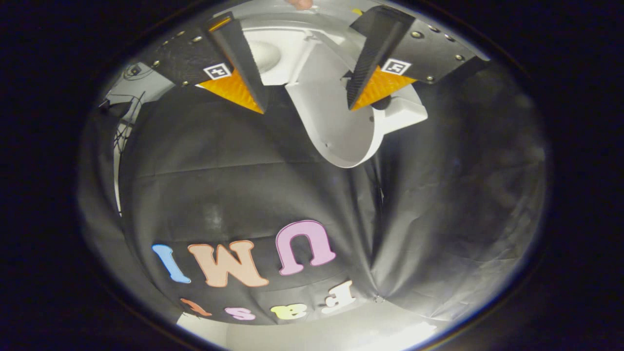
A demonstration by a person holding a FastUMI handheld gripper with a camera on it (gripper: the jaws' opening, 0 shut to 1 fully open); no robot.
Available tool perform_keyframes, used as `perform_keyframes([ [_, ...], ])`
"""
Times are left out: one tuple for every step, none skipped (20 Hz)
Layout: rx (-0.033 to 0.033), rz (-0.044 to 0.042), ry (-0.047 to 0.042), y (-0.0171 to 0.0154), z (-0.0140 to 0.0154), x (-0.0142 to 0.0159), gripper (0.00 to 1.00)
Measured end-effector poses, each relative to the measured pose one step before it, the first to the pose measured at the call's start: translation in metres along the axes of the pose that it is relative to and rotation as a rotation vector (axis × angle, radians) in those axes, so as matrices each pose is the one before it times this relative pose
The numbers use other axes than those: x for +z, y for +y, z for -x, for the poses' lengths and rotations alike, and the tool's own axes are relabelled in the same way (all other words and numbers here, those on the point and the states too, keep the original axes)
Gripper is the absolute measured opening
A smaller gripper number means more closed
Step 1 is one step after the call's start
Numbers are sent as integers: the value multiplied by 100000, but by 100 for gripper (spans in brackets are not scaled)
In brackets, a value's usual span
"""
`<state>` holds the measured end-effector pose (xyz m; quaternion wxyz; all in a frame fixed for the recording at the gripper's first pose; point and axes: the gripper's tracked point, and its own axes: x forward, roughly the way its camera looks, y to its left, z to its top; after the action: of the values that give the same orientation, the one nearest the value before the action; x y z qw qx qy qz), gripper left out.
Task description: Open the toilet lid.
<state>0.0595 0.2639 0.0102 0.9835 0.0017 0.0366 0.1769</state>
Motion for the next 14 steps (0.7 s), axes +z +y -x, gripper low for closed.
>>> perform_keyframes([
  [-1971,1605,306,-1211,225,-272,99],
  [-2693,1244,374,-1457,208,-365,100],
  [-2256,874,734,-1497,282,-360,99],
  [-2287,-54,949,-1417,123,-555,99],
  [-1162,-681,1106,-1358,208,-435,99],
  [-679,-1184,747,-1072,231,-215,99],
  [-953,-893,288,-1227,302,-104,100],
  [-1280,-597,-29,-1274,298,47,99],
  [-1145,-193,-139,-1155,271,156,99],
  [-1189,-56,-218,-1069,301,82,100],
  [-428,234,-457,-944,262,255,99],
  [-838,437,-266,-914,199,19,99],
  [-1154,409,-125,-1107,229,6,99],
  [-949,116,-133,-965,156,-83,99],
])
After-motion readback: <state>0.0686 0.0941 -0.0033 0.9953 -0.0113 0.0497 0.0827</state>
